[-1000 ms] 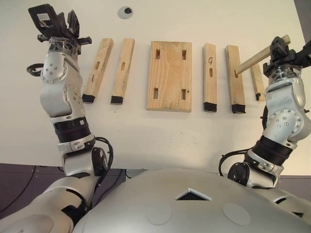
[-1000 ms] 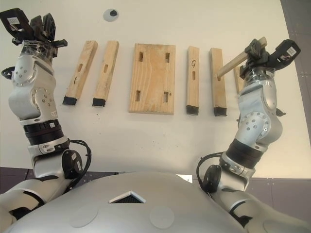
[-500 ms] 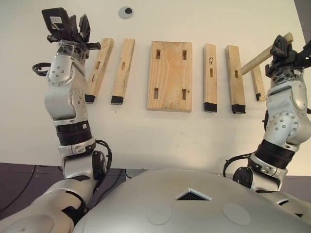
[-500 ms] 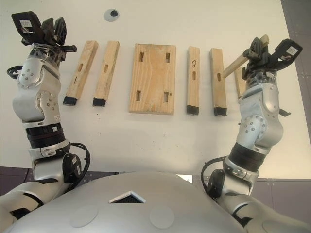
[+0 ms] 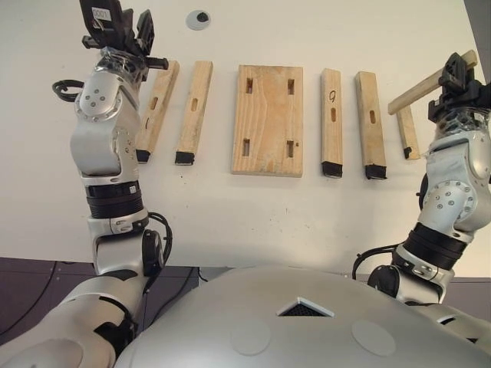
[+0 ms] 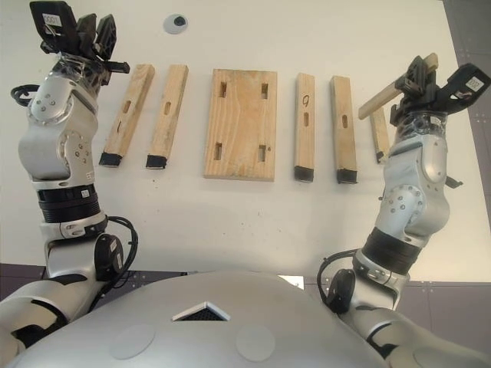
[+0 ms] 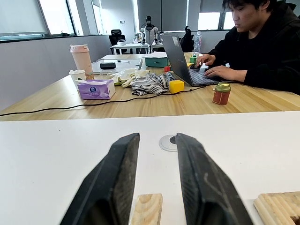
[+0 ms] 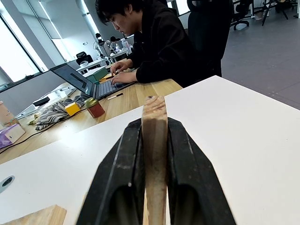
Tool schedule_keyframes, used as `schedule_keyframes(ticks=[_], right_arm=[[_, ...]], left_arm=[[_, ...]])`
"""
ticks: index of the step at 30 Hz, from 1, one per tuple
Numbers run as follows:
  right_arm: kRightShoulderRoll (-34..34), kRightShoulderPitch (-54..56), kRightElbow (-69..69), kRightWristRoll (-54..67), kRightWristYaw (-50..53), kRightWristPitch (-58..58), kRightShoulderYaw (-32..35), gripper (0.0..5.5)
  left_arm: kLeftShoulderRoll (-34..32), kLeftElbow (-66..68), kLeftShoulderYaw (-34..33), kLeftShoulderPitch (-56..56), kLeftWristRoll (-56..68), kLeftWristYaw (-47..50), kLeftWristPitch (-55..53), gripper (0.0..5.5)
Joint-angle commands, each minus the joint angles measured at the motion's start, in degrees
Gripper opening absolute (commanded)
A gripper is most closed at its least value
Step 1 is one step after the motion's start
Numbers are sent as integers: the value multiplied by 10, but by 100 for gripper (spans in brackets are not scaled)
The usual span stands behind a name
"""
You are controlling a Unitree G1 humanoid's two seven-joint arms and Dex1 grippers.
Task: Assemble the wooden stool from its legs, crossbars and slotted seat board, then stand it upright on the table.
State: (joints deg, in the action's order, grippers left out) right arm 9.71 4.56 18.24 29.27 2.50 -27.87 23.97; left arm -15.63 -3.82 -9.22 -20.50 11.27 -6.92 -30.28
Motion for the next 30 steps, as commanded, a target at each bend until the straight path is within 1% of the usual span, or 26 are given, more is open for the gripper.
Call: schedule_keyframes(ticks=[1, 5, 11, 18, 23, 26, 30], right_arm=[[-13, -3, -18, 14, -15, -7, -13, 39], [-20, -4, -66, 8, -36, 16, -21, 39], [1, 1, -112, -14, -54, 53, -19, 39], [-3, -14, -135, -47, -96, 115, -58, 39], [10, -31, -159, -80, -123, 155, -79, 39], [12, -45, -167, -99, -132, 173, -88, 39], [13, -59, -168, -141, -135, 200, -118, 39]], left_arm=[[-4, 15, 5, -12, -6, -7, 0, 139], [-5, 27, 6, -21, -7, -11, 4, 139], [-4, 33, 4, -23, -9, -12, 9, 139], [1, 32, 4, -25, -9, -12, 7, 139], [4, 30, 4, -24, -9, -11, 7, 139], [6, 25, 3, -21, -10, -8, 6, 139], [11, 19, 2, -13, -10, -3, 5, 139]])
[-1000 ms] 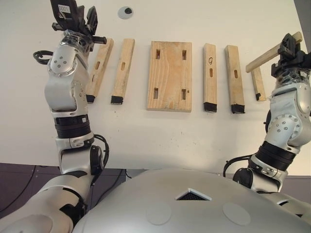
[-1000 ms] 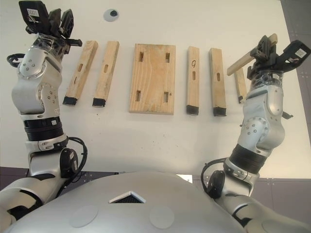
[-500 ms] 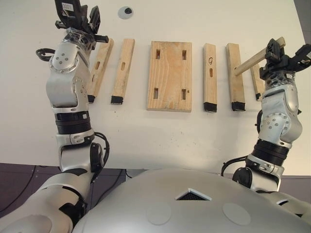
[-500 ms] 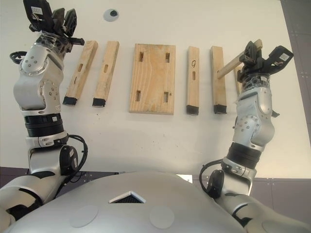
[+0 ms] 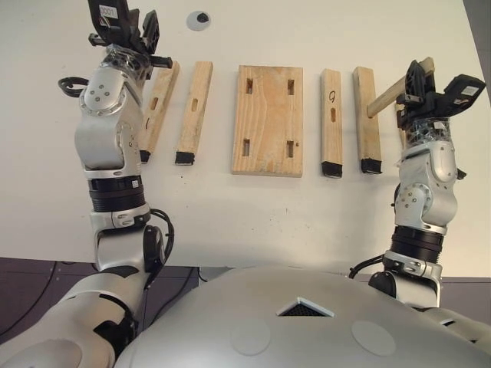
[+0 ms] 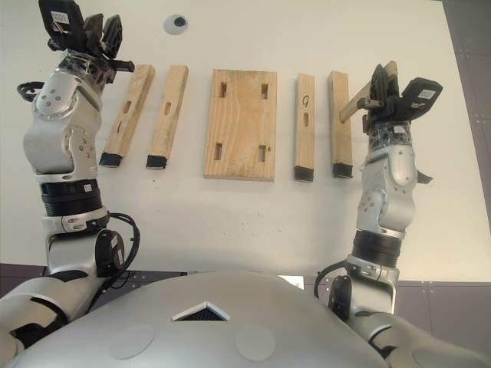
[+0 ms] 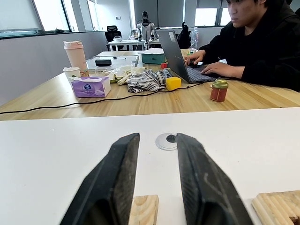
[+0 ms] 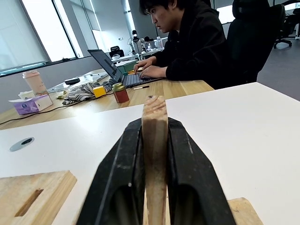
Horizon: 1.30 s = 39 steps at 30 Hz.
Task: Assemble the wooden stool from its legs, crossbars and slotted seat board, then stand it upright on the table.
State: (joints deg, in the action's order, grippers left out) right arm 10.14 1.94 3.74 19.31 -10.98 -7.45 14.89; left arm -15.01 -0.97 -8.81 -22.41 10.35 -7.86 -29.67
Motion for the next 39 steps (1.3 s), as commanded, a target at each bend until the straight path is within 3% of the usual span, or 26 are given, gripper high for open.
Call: schedule_keyframes(ticks=[1, 11, 24, 33, 37, 39], right_arm=[[7, -41, -24, -53, -1, 4, -35, 39], [-10, -91, -54, -97, 4, 60, -66, 39], [23, -96, -102, -107, -28, 56, -77, 39], [93, -47, -81, -83, -97, -31, -70, 226], [153, -7, -62, -77, -150, -121, -80, 285], [184, 22, -60, -80, -171, -171, -88, 285]], left_arm=[[6, -11, -3, 8, -1, 8, -2, 139], [9, -13, -9, 15, -2, 16, -4, 139], [25, -21, -23, 33, -4, 41, 8, 139], [60, -63, -32, 78, -7, 83, 20, 139], [91, -106, -37, 120, -9, 116, 27, 139], [104, -127, -39, 141, -11, 131, 30, 139]])
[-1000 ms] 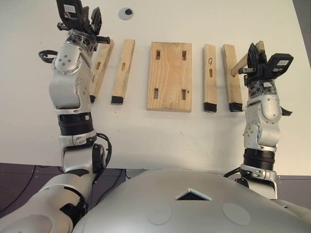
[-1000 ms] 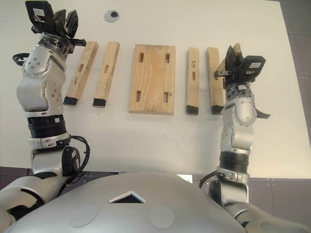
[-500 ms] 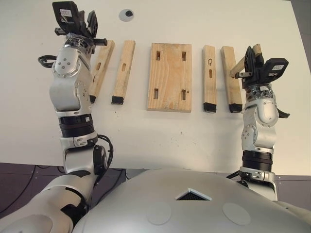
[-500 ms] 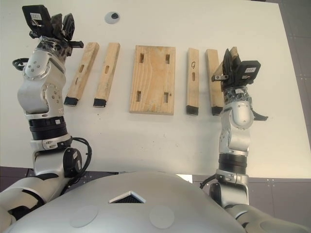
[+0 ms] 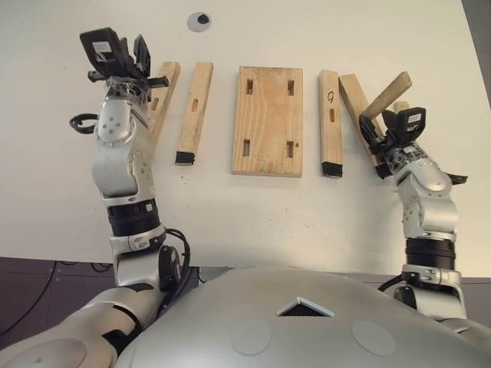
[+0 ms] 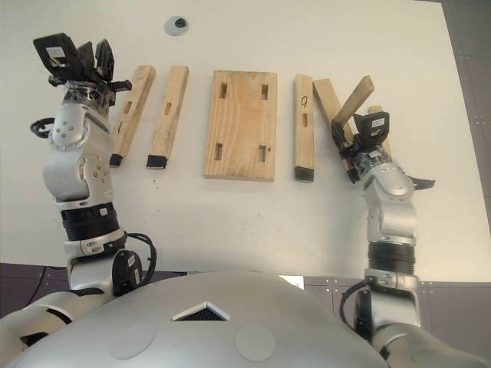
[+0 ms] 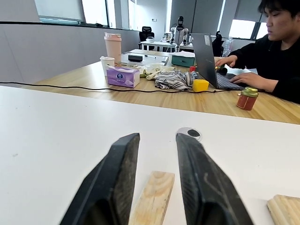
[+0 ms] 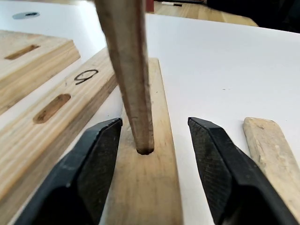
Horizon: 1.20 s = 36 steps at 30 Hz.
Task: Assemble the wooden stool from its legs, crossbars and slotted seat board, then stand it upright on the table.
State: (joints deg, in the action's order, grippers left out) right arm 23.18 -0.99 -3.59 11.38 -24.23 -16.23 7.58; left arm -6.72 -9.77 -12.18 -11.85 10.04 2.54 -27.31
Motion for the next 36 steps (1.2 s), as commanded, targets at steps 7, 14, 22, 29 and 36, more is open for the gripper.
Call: schedule_keyframes(ticks=[7, 14, 22, 29, 36], right_arm=[[126, 138, 9, -8, -107, -223, -57, 285], [138, 115, 47, -2, -132, -298, -76, 285], [158, 77, 55, -13, -130, -309, -74, 285], [158, 42, 45, -20, -111, -294, -73, 209], [106, 94, 44, 4, -54, -279, -35, 206]], left_arm=[[62, -72, -12, 82, -12, 67, 29, 139], [74, -72, -18, 96, -13, 75, 46, 139], [73, -63, -16, 95, -13, 73, 52, 139], [62, -50, -10, 75, -12, 61, 51, 139], [48, -50, -8, 39, 29, -6, 101, 157]])
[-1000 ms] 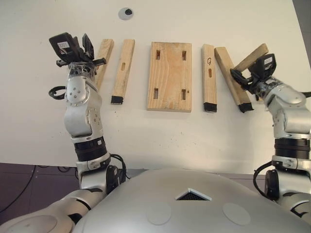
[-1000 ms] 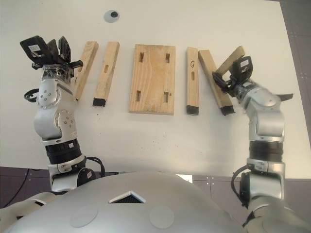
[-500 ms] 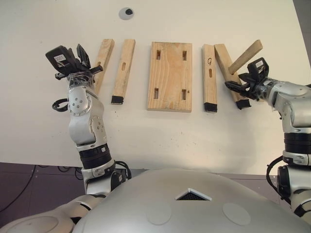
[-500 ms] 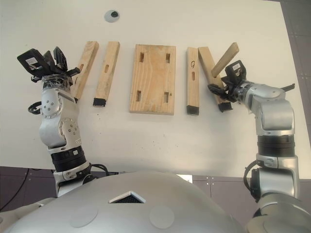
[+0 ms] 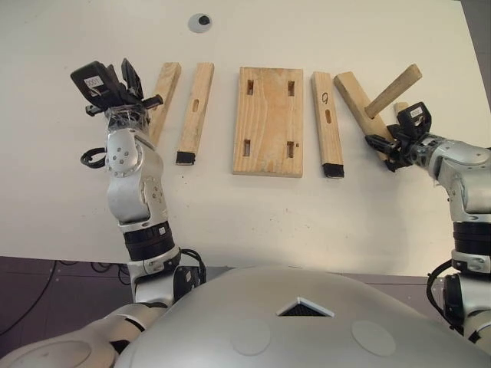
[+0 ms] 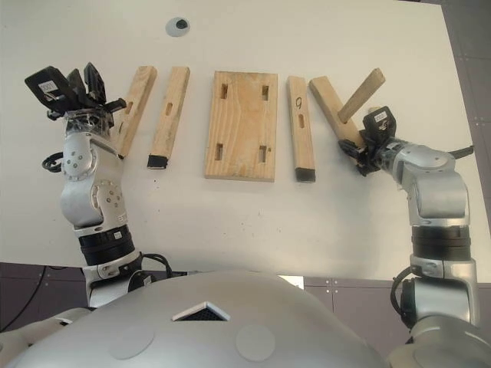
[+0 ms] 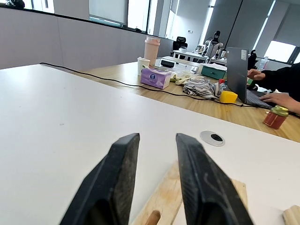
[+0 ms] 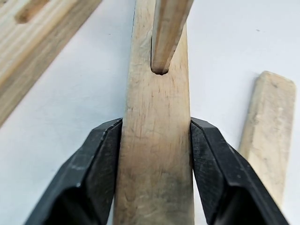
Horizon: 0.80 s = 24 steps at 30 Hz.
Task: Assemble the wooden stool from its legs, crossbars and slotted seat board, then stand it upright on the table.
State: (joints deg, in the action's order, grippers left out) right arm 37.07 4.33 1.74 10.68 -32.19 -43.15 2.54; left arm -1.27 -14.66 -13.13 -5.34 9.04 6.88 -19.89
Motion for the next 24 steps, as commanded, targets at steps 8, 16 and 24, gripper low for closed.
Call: schedule_keyframes(ticks=[8, 16, 24], right_arm=[[-106, 331, -25, 172, -38, -120, 57, 206], [-145, 395, 25, 407, -102, -230, 142, 206], [-140, 370, 34, 485, -98, -228, 159, 206]], left_arm=[[-26, 50, -19, -199, 387, -287, -113, 280], [-93, 159, -41, -358, 584, -348, -279, 384], [-104, 204, -48, -398, 633, -358, -339, 384]])
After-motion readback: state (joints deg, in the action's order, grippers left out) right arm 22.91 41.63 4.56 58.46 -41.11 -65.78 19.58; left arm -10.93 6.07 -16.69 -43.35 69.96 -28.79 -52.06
